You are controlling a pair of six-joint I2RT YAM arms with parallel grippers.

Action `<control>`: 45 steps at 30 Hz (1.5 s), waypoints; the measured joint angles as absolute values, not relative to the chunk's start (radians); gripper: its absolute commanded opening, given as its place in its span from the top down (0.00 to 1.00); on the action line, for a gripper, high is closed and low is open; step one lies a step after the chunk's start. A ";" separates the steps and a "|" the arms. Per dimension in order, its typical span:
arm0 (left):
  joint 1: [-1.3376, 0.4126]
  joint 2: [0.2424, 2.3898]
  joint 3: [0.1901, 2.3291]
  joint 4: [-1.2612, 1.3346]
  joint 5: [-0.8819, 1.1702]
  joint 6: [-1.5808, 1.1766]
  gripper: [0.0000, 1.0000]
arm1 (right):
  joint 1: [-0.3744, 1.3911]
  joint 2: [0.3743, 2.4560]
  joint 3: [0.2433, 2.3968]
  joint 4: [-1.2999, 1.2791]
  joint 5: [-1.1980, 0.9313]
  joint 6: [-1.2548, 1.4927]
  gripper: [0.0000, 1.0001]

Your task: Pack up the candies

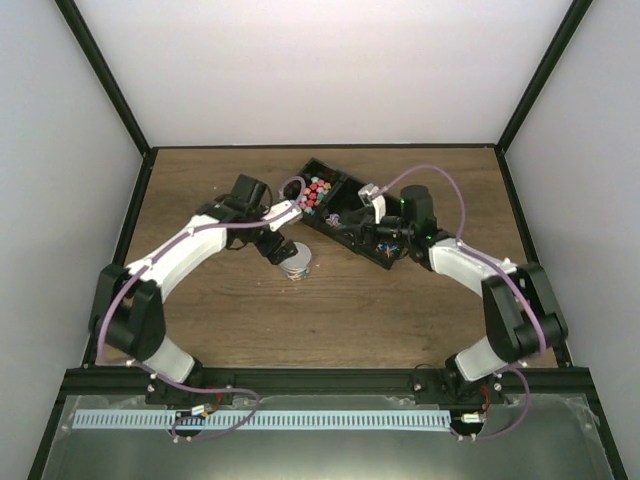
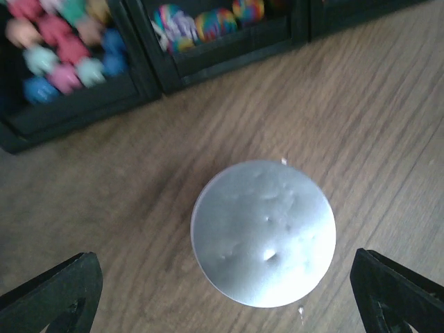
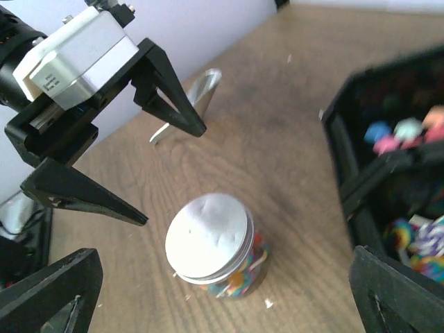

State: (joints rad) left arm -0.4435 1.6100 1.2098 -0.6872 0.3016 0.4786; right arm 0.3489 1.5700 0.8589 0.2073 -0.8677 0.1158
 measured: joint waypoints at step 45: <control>-0.479 1.738 1.151 -0.686 0.441 0.715 0.02 | 0.622 1.878 0.341 1.264 -0.562 -0.046 0.00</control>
State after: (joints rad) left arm -0.4786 1.7382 1.1515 -0.6861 0.4412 0.7155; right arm 0.6220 1.8782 0.3408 1.2636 -0.5617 -0.0456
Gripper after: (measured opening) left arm 0.999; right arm 0.997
